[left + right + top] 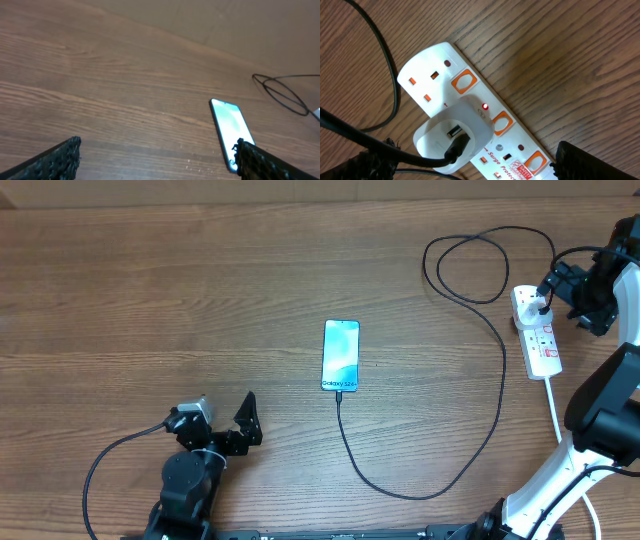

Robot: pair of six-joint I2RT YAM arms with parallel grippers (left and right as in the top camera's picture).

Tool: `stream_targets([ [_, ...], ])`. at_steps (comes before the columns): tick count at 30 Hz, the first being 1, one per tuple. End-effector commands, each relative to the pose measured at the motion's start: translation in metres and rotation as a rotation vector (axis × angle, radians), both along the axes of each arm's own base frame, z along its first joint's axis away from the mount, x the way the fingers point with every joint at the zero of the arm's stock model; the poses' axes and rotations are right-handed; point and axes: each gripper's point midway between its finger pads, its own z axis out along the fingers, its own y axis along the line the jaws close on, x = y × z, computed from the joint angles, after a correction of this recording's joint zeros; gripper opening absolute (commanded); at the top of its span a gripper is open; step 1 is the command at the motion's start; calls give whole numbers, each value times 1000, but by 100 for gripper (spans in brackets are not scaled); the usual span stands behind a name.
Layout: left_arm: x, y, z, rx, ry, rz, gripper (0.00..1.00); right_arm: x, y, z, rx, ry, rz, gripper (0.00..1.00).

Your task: Plug charger to phone and switch on socket

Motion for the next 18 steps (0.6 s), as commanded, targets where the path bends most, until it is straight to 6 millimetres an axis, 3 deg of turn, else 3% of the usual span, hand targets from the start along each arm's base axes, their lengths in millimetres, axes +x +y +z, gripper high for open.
stream_targets([
  [1,-2,8,12,76,-67,18,100,3,-1,3,-1,-13,5,100],
  [6,-7,6,44,221,-232,-20,100,3,-1,3,-1,-13,5,100],
  [18,-5,22,42,317,-226,22,100,3,-1,3,-1,-13,5,100],
])
